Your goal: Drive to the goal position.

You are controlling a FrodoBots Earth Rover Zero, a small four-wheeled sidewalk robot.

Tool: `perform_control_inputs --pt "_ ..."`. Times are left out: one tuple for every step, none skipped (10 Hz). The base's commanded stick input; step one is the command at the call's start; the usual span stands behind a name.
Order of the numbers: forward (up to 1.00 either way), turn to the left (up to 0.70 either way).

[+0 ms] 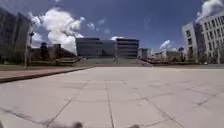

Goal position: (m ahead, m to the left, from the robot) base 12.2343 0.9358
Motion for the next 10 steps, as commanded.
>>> perform_control_inputs --pt "0.70 0.00" --pt "0.70 0.00" --pt "0.70 0.00" --pt "0.70 0.00" --pt "0.70 0.00" --pt "0.70 0.00" --pt "0.70 0.00" --pt "0.70 0.00" --pt "0.70 0.00" --pt "0.70 0.00"
